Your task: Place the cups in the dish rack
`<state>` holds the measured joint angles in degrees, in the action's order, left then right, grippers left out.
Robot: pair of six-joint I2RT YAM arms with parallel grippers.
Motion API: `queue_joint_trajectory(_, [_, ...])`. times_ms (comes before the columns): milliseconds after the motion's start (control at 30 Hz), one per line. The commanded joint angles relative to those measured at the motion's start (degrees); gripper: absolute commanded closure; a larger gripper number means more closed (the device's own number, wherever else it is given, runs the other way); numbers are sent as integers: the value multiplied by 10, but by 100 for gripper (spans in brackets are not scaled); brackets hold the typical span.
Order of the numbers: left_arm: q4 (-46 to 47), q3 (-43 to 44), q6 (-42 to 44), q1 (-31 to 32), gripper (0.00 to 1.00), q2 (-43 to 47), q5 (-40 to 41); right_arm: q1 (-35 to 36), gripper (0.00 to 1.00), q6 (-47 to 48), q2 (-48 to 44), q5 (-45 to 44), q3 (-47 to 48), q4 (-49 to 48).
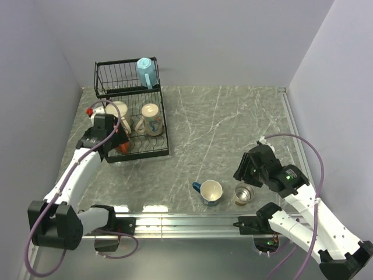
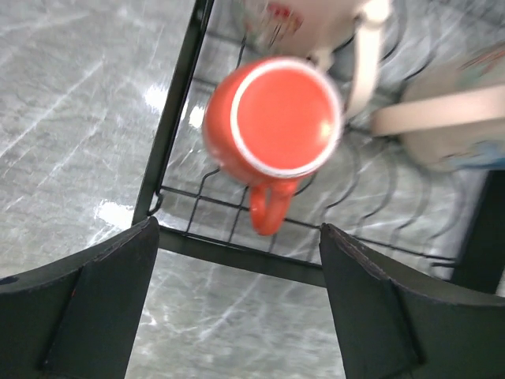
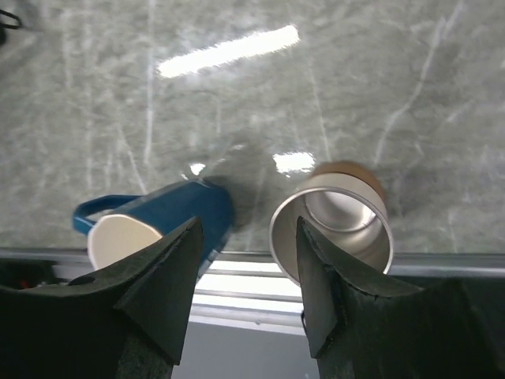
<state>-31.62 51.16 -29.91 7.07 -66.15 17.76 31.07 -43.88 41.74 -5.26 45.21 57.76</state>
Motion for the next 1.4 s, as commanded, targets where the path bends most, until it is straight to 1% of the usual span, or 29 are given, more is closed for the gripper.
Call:
queue_joint_trajectory(0, [-29, 32, -30, 1, 12, 24, -11, -1, 43, -8, 6, -23, -7, 25])
queue_joint_trajectory(233, [-55, 54, -44, 1, 12, 49, -32, -2, 44, -22, 16, -10, -61, -25])
queue_joint_trajectory(500, [-77, 74, -53, 1, 12, 78, -51, 7, 51, -43, 49, -22, -71, -26])
queue_joint_trajectory(600, [-84, 76, -57, 1, 12, 83, -54, 22, 54, -67, 62, -19, -79, -33])
queue_joint_trajectory(800, [-90, 77, -63, 1, 12, 97, -62, 65, 55, -110, 111, -31, -88, -52])
queue_joint_trajectory(833, [-95, 79, -65, 1, 12, 97, -64, 71, 60, -114, 115, -34, -87, -54])
queue_joint_trajectory(867, [-98, 81, -66, 1, 12, 100, -64, 79, 73, -118, 120, -36, -86, -54])
queue_joint_trajectory(933, [-105, 88, -71, 1, 12, 102, -71, 86, 85, -126, 127, -44, -85, -55])
queue_joint_trajectory(967, [-105, 90, -73, 1, 12, 104, -74, 89, 93, -128, 128, -47, -81, -54])
queue_joint_trajectory(1033, [-109, 97, -79, 1, 12, 109, -83, 92, 100, -127, 129, -54, -73, -47])
queue_joint_trajectory(1100, [-114, 103, -88, 1, 12, 115, -91, 102, 100, -119, 135, -72, -43, -20])
queue_joint_trajectory(1133, [-115, 105, -92, 1, 13, 117, -99, 106, 100, -116, 138, -98, -24, -5])
queue_joint_trajectory(1200, [-118, 113, -104, 1, 12, 121, -111, 111, 100, -105, 151, -125, 43, 38])
queue_joint_trajectory(1233, [-119, 118, -108, 1, 12, 123, -118, 111, 100, -99, 153, -146, 97, 49])
queue_joint_trajectory(1300, [-119, 139, -117, 1, 12, 122, -153, 110, 100, -81, 164, -159, 154, 70])
queue_joint_trajectory(1333, [-115, 147, -118, 1, 12, 122, -168, 110, 100, -74, 170, -164, 215, 75])
queue_joint_trajectory(1367, [-110, 162, -119, 1, 11, 118, -212, 111, 100, -68, 177, -169, 247, 77])
